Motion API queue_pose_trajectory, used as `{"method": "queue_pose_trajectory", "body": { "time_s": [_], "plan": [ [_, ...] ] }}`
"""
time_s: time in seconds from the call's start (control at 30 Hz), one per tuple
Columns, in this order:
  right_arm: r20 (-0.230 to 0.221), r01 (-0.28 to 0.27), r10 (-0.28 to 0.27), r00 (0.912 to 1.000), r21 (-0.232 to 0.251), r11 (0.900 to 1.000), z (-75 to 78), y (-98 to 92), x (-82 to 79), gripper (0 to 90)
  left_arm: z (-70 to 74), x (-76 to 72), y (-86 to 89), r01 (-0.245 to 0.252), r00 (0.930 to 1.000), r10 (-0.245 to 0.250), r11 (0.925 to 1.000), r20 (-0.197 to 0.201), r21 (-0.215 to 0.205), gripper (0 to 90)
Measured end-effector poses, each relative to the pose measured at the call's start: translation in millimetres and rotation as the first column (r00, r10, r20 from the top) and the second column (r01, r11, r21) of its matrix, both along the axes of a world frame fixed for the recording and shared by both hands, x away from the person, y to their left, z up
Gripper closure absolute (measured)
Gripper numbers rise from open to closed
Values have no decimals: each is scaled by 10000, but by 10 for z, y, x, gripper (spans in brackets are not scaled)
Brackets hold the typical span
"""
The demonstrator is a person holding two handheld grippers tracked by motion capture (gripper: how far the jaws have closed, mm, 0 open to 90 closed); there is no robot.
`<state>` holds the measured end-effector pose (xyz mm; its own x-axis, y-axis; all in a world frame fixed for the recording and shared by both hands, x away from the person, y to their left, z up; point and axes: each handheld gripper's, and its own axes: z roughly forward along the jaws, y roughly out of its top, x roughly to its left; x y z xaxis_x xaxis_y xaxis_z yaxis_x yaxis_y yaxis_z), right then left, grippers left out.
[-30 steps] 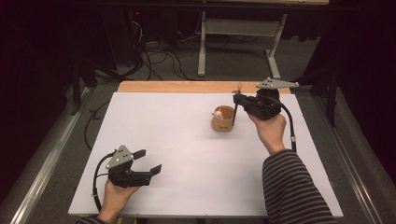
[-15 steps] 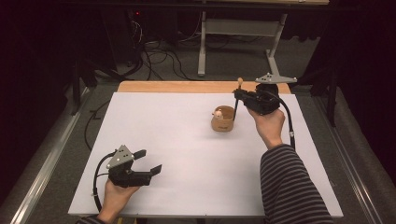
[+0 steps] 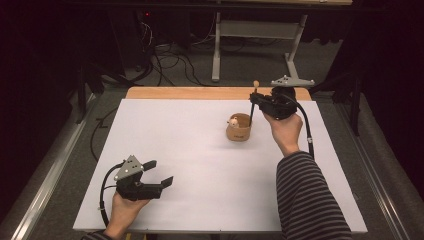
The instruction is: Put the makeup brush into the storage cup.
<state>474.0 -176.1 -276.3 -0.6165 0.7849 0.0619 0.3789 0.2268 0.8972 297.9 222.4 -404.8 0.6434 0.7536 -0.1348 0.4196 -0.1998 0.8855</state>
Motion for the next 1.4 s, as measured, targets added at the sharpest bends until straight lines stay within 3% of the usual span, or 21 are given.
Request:
{"method": "queue_pose_trajectory", "body": {
  "time_s": [0.43, 1.4],
  "plan": [
    [-6, 102, -102, 9999, -330, 9994, -80, 127, 100, 856, 0, 2, 2, 29, 10000, -29, 10000, -18, 51, 168],
    [-194, 277, -298, 9994, -1012, 9945, -220, 217, 180, 854, -4, 1, -5, 95, 9999, -95, 9999, -37, 132, 169]
  ]
}}
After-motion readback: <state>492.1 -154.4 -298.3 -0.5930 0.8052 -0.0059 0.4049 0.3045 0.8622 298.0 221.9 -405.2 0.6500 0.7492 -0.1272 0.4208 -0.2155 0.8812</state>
